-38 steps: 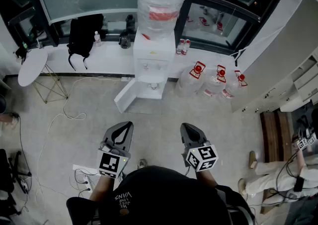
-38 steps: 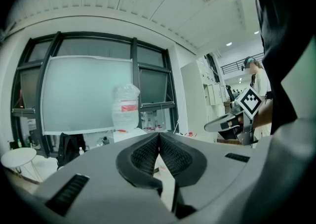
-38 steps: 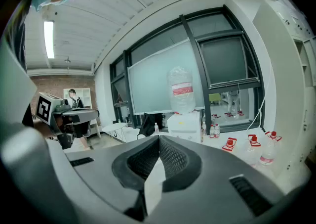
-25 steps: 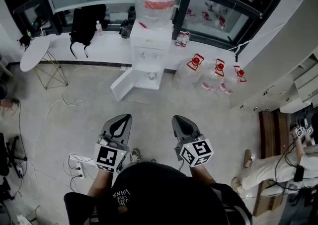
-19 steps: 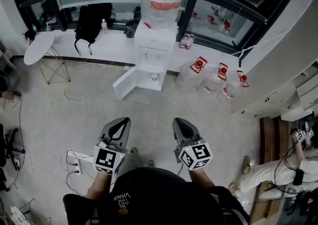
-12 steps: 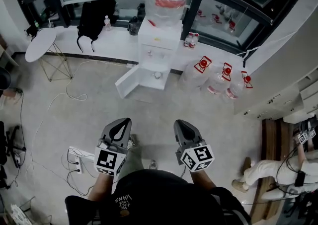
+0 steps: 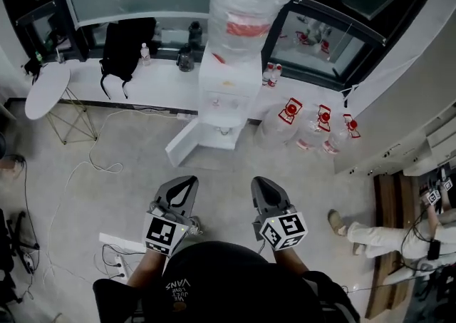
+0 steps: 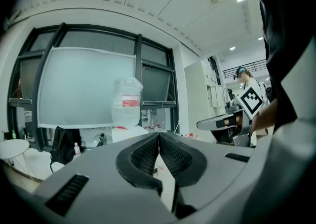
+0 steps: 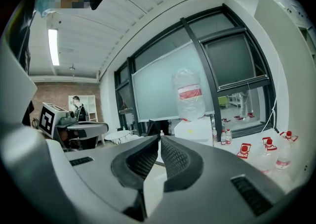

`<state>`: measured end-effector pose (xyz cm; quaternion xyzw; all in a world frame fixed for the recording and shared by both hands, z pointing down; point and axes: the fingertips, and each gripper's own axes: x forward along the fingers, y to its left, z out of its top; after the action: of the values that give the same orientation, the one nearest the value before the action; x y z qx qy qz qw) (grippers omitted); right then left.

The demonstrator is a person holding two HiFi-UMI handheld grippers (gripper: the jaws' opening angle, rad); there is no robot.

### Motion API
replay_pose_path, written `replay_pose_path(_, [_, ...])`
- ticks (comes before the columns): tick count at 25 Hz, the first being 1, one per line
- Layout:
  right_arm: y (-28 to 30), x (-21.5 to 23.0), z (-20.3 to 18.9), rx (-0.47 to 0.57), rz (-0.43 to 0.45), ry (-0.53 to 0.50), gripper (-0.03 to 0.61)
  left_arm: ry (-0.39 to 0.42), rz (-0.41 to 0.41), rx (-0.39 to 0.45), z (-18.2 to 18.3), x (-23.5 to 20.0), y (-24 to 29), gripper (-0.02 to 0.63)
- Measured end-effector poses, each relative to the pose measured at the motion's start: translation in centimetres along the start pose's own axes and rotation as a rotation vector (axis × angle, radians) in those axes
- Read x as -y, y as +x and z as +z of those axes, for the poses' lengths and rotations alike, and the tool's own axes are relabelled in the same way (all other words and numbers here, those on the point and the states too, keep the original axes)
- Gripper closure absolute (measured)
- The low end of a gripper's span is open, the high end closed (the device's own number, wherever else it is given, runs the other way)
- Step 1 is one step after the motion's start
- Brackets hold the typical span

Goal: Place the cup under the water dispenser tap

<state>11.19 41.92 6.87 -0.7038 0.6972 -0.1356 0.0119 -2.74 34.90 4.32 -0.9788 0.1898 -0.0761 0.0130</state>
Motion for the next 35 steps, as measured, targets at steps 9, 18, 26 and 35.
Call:
replay_pose_path(9, [8.5, -1.5, 1.1, 0.006, -0.072, -0.005, 0.532, 0.014, -0.073, 0.016, -0.1, -8.8, 2.4, 0.594])
replay_pose_path(18, [15.4, 0.2, 1.0, -0.019, -0.048, -0.013, 0.532, -0.016, -0.046, -0.013, -2.1, -13.0, 5.1, 0.594])
replay_pose_path(26, [22.8, 4.5, 1.1, -0.076, 0.051, -0.070, 0.532, -0.043, 0.045, -0.014, -3.6, -16.0, 10.3, 0.594])
replay_pose_path(35, [30.3, 8.6, -0.4, -0.164, 0.137, -0.150, 0.532, -0.086, 0.090, -0.008, -5.7, -18.5, 16.8, 0.594])
